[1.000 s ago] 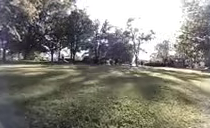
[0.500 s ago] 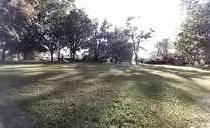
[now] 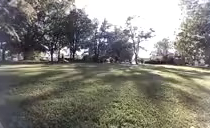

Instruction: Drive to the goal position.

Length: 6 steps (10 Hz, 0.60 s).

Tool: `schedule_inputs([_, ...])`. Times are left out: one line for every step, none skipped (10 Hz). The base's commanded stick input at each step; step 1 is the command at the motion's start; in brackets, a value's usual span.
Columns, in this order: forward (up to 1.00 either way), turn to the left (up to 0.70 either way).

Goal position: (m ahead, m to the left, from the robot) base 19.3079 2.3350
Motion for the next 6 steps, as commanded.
schedule_inputs([0.05,0.0])
schedule_inputs([0.05,0.0])
schedule_inputs([0.06,0.0])
schedule_inputs([0.05,0.0])
schedule_inputs([0.06,0.0])
schedule_inputs([0.09,0.0])
